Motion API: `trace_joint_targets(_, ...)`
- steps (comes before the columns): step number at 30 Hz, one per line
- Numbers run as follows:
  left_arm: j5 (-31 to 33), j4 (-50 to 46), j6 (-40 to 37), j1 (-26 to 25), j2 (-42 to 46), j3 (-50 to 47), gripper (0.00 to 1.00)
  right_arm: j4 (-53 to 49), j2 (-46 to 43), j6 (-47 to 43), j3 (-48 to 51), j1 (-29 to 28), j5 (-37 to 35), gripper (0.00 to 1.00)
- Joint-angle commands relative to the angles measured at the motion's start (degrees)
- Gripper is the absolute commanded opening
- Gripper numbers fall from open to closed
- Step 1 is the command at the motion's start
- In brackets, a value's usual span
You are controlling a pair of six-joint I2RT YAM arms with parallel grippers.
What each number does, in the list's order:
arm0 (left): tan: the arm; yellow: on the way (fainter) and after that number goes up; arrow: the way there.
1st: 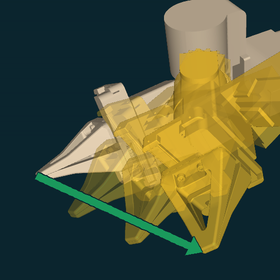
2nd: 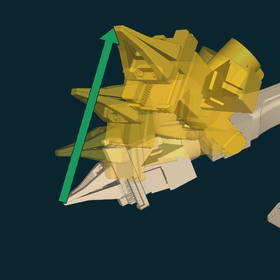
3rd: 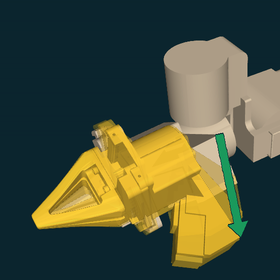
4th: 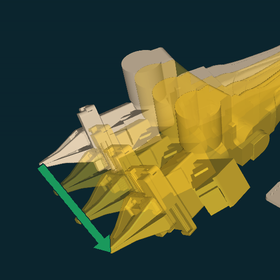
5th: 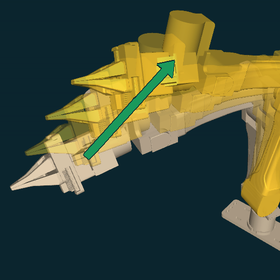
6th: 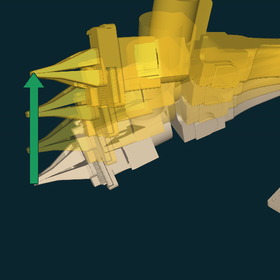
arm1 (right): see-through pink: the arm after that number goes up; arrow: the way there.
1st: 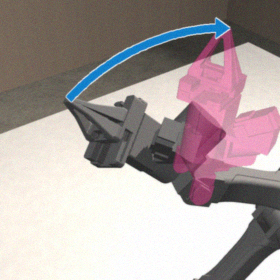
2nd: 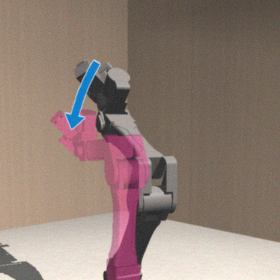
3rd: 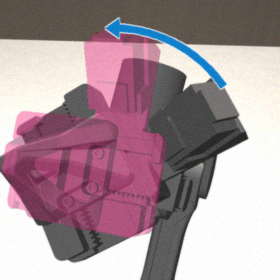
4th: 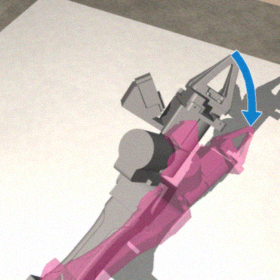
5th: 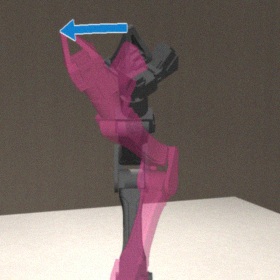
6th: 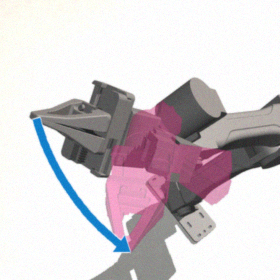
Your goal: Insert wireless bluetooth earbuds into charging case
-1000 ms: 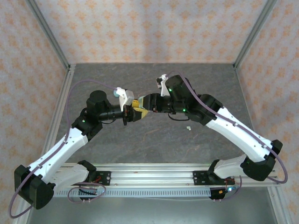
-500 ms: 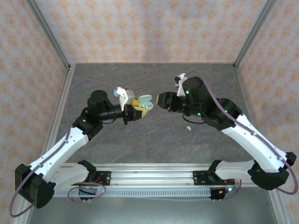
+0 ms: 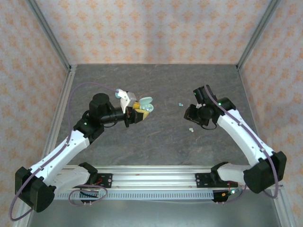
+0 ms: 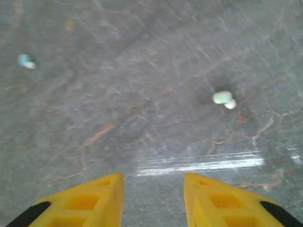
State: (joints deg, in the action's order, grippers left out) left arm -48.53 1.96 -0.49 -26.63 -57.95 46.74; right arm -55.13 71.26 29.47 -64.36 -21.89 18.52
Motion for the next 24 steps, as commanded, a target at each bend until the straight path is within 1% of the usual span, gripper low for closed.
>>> trace_joint_targets(1,1.4,-1.6,-1.3,-0.3,1.4,-0.5,0.08,6.1,1.6,-2.4,5.2,5.6,5.7,0.36)
trace_joint_targets(4,1.8,-0.4,-0.3,-0.4,1.5,-1.3,0.08,11.2,5.4,-2.6,8.4,11.2,9.7,0.31)
trace_joint_targets(6,2.2,-0.1,-0.2,-0.4,1.3,-1.6,0.08,13.4,9.0,-3.6,9.3,14.0,10.4,0.28)
trace_joint_targets(11,1.9,-1.3,-1.3,-0.4,-0.5,-0.5,0.08,15.5,18.3,-6.2,9.3,18.7,11.5,0.21)
trace_joint_targets(18,1.4,-1.4,-2.1,-0.4,-2.2,-0.2,0.08,17.7,26.3,-8.0,9.8,19.7,10.0,0.18)
trace_joint_targets(21,1.2,-1.9,-2.4,-0.4,-2.3,-0.2,0.08,17.7,28.2,-8.2,10.0,19.7,10.4,0.17)
trace_joint_targets(24,1.4,-2.1,-2.5,-0.5,-1.4,-1.0,0.08,17.9,28.1,-7.9,11.3,19.7,11.6,0.15)
